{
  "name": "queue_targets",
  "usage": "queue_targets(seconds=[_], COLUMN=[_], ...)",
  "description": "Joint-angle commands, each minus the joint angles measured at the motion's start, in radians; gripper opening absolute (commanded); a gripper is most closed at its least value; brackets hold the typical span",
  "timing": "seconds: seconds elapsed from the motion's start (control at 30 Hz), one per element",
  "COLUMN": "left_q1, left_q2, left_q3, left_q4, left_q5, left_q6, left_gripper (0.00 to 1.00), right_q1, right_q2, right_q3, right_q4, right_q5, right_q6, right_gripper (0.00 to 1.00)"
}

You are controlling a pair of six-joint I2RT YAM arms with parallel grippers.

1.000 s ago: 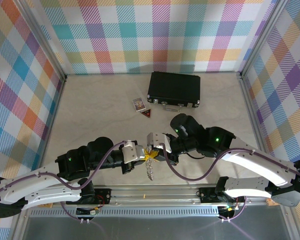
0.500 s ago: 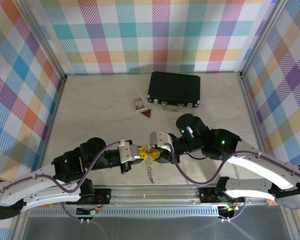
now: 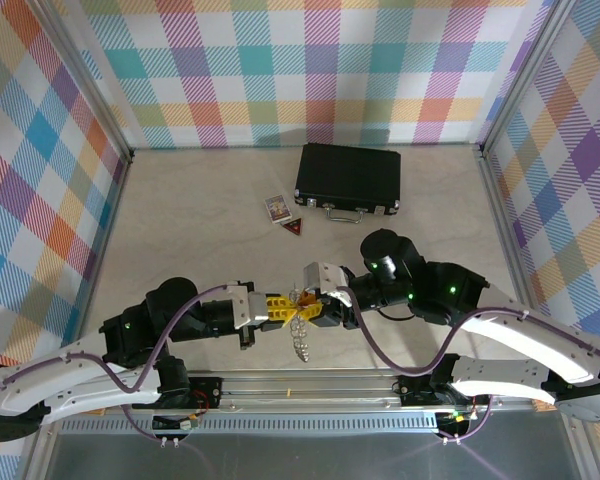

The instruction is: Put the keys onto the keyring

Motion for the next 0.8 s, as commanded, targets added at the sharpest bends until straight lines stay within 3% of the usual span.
queue_targets(seconds=[0.0,0.27,0.43,0.77], left_q1=[-0.002,-0.003,-0.001,-0.003], left_q2=[-0.023,0.003,-0.007,-0.016], left_q3=[-0.003,-0.002,-0.004,-0.004], left_q4=[0.130,0.131,0.136,0.153], left_q5=[0.055,0.060,0.064,0.096], left_q6=[-0.020,-0.022,-0.022,-0.028], left_gripper=[0.00,0.00,0.00,0.00], right_q1=[0.004,0.005,0.004,0.004], right_q2=[-0.021,-0.046,-0.057,-0.044], right_q3=[-0.015,-0.022,-0.028,-0.058], right_q4=[0.028,0.056,0.052,0.040], right_q5=[0.009,-0.022,-0.009,0.010], right_q6=[0.014,0.020,0.018,0.029], right_gripper=[0.22,0.27,0.12,0.12])
